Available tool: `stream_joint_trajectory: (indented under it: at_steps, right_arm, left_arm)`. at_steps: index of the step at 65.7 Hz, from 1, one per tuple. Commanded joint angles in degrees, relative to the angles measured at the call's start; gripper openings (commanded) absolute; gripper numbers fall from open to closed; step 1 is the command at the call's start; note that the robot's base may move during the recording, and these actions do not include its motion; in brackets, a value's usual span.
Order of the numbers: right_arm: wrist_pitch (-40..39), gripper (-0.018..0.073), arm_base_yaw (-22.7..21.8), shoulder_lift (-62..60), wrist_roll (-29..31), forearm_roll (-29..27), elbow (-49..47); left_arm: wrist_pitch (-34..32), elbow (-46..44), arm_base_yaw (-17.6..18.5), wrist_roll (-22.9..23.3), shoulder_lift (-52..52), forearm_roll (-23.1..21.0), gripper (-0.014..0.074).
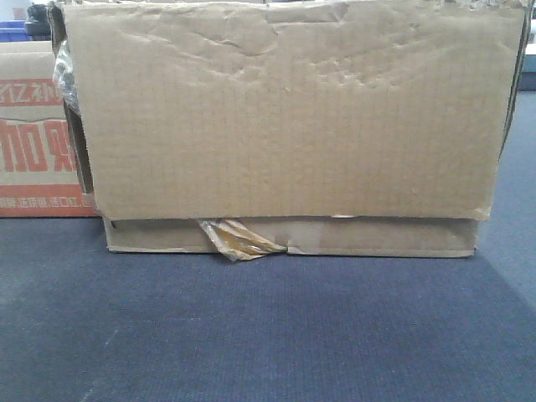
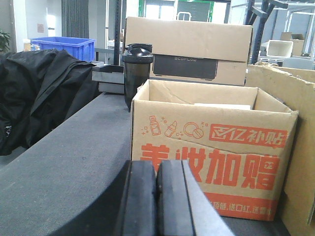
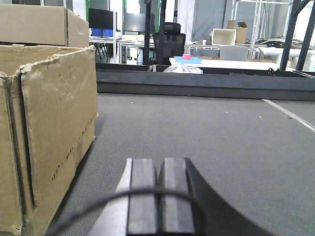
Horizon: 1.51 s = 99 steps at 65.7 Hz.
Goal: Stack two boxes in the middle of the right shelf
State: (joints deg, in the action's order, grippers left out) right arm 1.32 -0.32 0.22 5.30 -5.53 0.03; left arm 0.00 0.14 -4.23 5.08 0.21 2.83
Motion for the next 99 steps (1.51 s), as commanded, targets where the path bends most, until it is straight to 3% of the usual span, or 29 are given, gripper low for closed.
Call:
stream_joint_trajectory:
  at_steps: [1, 35, 59, 68, 82, 94, 99]
  right_arm:
    - [-0.94, -0.0162, -0.13, -0.22, 0.07, 0.29, -0.03]
    - [-0.94, -0.0162, -0.13, -0.22, 0.07, 0.29, -0.03]
    - [-6.0, -0.0162, -0.13, -0.22, 0.07, 0.29, -0.03]
    - [-8.58, -0.0162, -0.13, -0.22, 0.07, 0.29, -0.17]
    - [-2.68, -0.0162, -0.13, -0.22, 0.07, 0.29, -14.16]
    - [6.26, -0.0162, -0.13, 5.8, 0.07, 0.29, -29.57]
    - [9.51, -0.0141, -0.13, 10.62, 0.07, 0.29, -34.6]
  left_arm:
    - [-1.0, -0.14, 0.0, -0.12, -0.21, -0.12, -0.0111]
    - [-1.52, -0.14, -0.03, -0.12, -0.21, -0.12, -0.0111]
    - [-3.91, -0.14, -0.13, -0.12, -0.21, 0.01, -0.0111]
    - [-8.8, -0.14, -0.13, -0.12, -0.21, -0.11, -0.0111]
    - [-10.83, -6.3, -0.13, -0.12, -0.21, 0.34, -0.0111]
    - [-0.73, -21.29, -0.06, -0.12, 4.41, 0.44, -0.0107]
    - [5.46, -27.65, 0.14, -0.12, 8.07, 0.57, -0.0057]
